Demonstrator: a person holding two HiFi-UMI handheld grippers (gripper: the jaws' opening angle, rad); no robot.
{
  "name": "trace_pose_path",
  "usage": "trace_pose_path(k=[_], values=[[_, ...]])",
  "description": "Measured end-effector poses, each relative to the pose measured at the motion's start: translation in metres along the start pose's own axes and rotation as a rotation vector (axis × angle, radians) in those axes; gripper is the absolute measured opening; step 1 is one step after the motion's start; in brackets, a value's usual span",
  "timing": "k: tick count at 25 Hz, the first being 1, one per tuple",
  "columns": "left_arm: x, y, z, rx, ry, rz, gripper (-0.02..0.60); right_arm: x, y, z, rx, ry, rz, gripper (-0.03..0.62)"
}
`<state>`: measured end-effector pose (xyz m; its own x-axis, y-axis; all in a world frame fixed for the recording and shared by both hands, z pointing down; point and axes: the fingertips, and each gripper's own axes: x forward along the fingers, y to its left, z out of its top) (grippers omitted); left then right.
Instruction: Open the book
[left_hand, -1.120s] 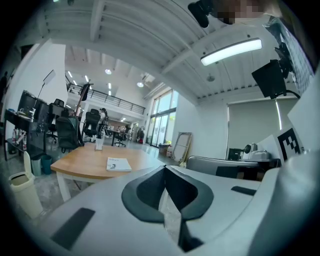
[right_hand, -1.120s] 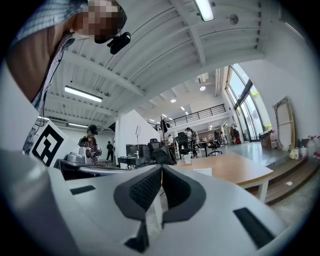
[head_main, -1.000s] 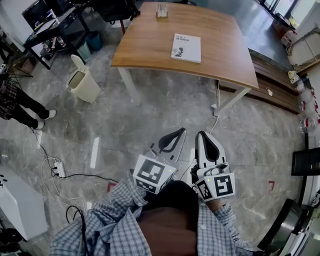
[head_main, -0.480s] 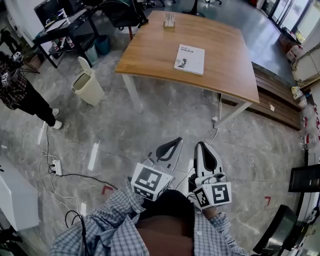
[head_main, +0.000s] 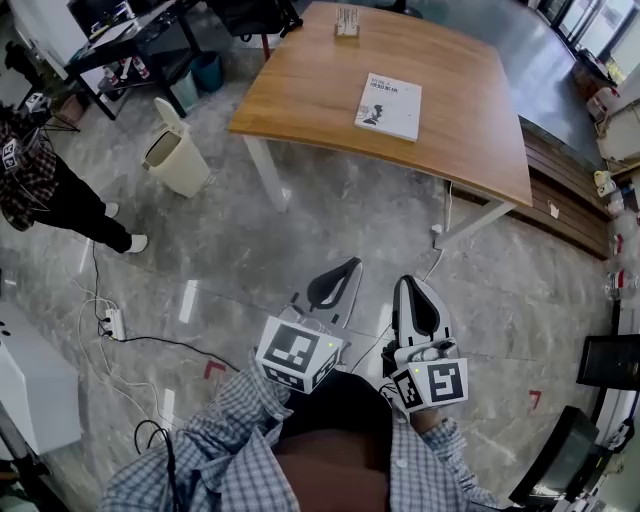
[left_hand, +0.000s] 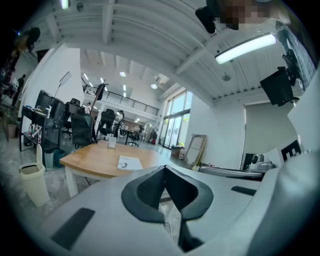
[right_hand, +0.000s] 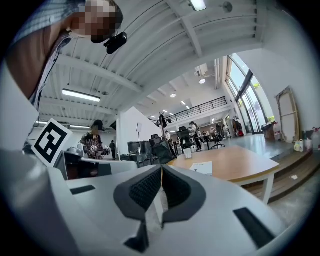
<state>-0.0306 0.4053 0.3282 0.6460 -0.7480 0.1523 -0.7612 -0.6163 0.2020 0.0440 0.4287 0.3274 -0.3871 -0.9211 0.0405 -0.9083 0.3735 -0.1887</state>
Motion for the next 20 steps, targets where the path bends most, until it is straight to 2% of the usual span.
trace_pose_path(k=[4,9,15,20], values=[[0.041,0.038,0.007,-0.014,0.004,-0.01,0.008,0.052,-0.014,0.002,-0.054,0.014,0.013,0.02],[0.094,0.084,0.035,0.017,0.0,-0.042,0.008,0.125,-0.036,0.025,-0.073,-0.007,0.004,0.02],[0.142,0.134,0.06,0.023,-0.009,-0.059,0.008,0.193,-0.059,0.04,-0.04,-0.026,-0.031,0.02],[0.17,0.16,0.068,0.02,-0.002,-0.077,0.008,0.223,-0.078,0.043,-0.012,-0.021,-0.081,0.02]])
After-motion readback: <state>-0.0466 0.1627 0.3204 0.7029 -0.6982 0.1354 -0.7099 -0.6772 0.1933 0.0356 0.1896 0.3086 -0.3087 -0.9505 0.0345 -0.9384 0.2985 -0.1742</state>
